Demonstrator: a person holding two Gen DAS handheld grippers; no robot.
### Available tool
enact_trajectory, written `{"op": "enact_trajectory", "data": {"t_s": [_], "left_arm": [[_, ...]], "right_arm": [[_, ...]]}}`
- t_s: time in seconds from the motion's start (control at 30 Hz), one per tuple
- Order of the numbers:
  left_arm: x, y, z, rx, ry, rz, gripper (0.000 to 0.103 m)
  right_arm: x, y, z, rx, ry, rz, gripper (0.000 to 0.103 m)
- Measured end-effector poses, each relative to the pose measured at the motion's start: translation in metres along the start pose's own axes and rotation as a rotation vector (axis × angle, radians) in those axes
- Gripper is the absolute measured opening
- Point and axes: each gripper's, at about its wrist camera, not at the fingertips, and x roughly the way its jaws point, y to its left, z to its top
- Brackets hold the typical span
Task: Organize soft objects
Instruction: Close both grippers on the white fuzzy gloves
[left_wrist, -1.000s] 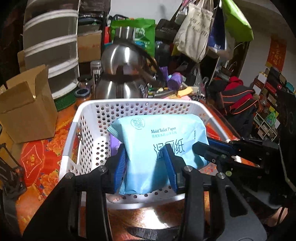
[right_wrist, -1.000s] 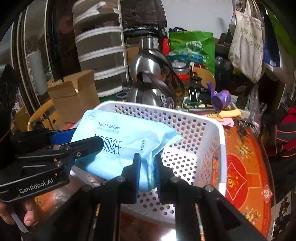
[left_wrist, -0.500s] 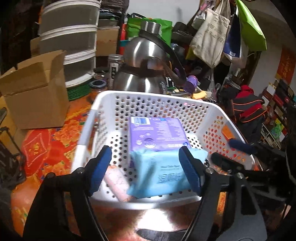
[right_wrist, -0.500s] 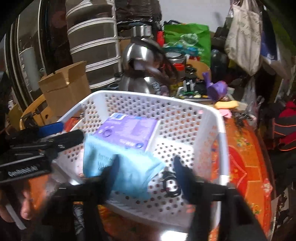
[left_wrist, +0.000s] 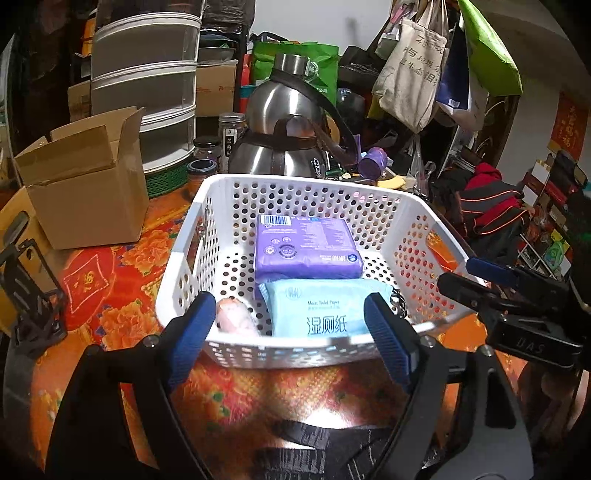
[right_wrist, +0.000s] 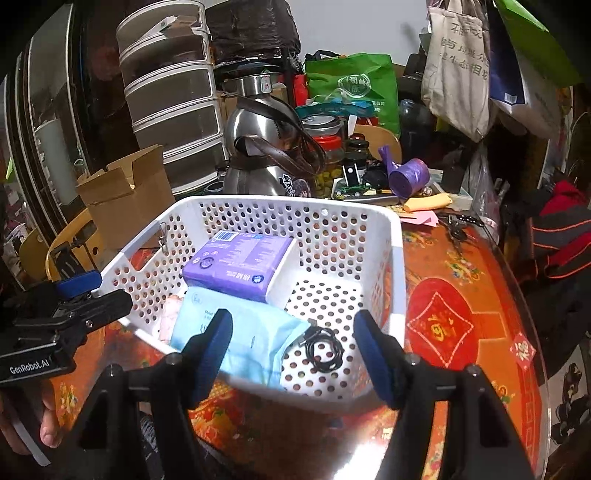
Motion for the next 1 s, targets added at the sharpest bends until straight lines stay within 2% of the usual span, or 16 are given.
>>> {"op": "enact_trajectory", "data": {"t_s": [0.1, 0.17, 0.37, 0.67, 0.83, 1.0], "left_arm": [[-0.001, 0.001, -0.005, -0.005, 0.013, 0.024, 0.081], [-0.004, 0.003, -0.011, -0.018, 0.02, 0.012, 0.081], [-0.038, 0.0, -0.044, -0.011, -0.006, 0.018, 0.081], [-0.087, -0.019, -0.139, -0.026, 0.007, -0.019, 0.081], [-0.113, -0.048, -0.201, -0.018, -0.006, -0.063, 0.081], [-0.125, -0.073, -0.23, -0.006, -0.029, -0.099, 0.081]], "right_arm": [[-0.005, 0.003, -0.003, -0.009, 0.001, -0.005, 0.068], [-0.01, 0.004, -0.005, -0.013, -0.004, -0.008, 0.068], [-0.044, 0.001, -0.03, 0.025, -0.029, 0.072, 0.068], [-0.109, -0.01, -0.13, 0.055, -0.074, 0.084, 0.068], [-0.14, -0.021, -0.196, 0.12, -0.088, 0.076, 0.068], [-0.159, -0.02, -0.252, 0.16, -0.081, 0.078, 0.068]]}}
